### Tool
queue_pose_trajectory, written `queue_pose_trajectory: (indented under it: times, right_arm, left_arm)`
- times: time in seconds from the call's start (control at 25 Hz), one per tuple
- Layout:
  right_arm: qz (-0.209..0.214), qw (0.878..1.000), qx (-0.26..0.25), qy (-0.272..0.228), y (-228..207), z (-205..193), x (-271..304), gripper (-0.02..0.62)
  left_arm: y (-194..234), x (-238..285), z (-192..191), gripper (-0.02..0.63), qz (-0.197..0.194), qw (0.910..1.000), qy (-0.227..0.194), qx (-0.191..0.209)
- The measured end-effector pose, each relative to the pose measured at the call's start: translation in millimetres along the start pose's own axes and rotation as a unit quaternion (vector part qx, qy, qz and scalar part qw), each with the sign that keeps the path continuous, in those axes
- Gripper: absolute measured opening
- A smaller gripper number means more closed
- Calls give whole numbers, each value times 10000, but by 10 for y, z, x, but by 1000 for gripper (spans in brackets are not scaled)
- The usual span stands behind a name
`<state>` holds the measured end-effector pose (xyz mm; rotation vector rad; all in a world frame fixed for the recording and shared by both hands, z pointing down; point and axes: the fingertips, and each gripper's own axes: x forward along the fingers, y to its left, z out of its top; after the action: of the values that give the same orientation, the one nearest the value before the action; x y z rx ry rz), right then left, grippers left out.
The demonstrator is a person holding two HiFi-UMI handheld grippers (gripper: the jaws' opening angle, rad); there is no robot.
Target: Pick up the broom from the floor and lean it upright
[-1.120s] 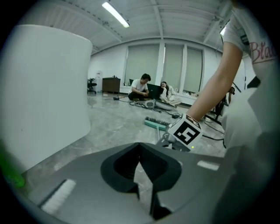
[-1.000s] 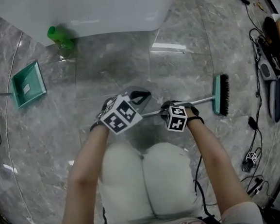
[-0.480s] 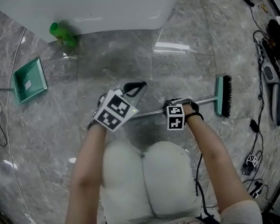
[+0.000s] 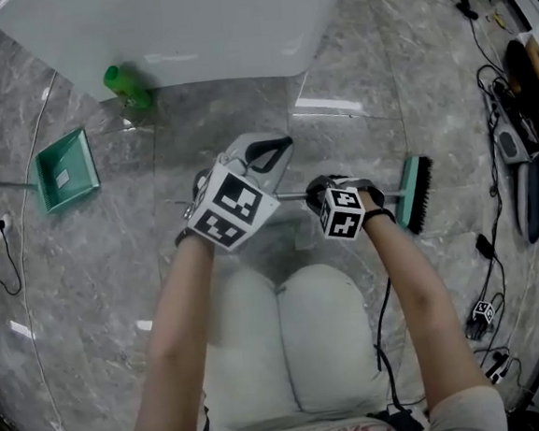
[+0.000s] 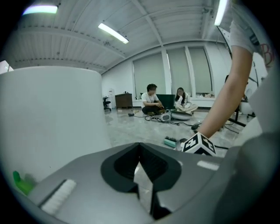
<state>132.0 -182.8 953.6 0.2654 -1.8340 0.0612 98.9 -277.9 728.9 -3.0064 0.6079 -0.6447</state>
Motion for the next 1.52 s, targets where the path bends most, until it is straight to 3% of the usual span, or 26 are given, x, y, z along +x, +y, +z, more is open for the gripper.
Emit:
queue_pose_trajectory:
  times: [0.2, 0.32, 0.52, 0.68, 0.84, 0.92, 1.2, 1.52]
  right_arm:
    - [-591, 9921, 803, -764, -554, 349, -418, 77]
    - [-1076, 9783, 1218, -1285, -947, 573, -728, 77]
    - [-1783, 9418, 1892, -2131, -1548, 852, -1185, 77]
    - [-2313, 9106, 2277, -2558, -1999, 1039, -1510, 78]
    - [-2808, 8705, 2698, -3011, -2438, 1259, -1842, 78]
    - [-3055, 8499, 2949, -3119, -2661, 1336, -1951, 78]
    - [-3631, 7989, 3567, -3206, -3177, 1525, -2178, 77]
    - [-4015, 7782, 3883, -2870, -3430, 1569, -2189, 77]
  left_arm:
    - [303, -144, 497, -2, 587, 9973, -435, 119]
    - [511, -306, 806, -2, 916, 9910, -973, -125]
    - [753, -524, 1161, -2, 1340, 9775, -1584, -367]
    - [900, -538, 1149, -2, 1593, 9727, -1636, -420]
    - [1012, -497, 1092, -2, 1688, 9685, -1745, -553]
    - [1094, -487, 1088, -2, 1716, 9676, -1762, -563]
    - [1519, -545, 1024, -2, 2045, 9578, -1842, -829]
    - [1613, -523, 1012, -2, 2079, 9559, -1872, -893]
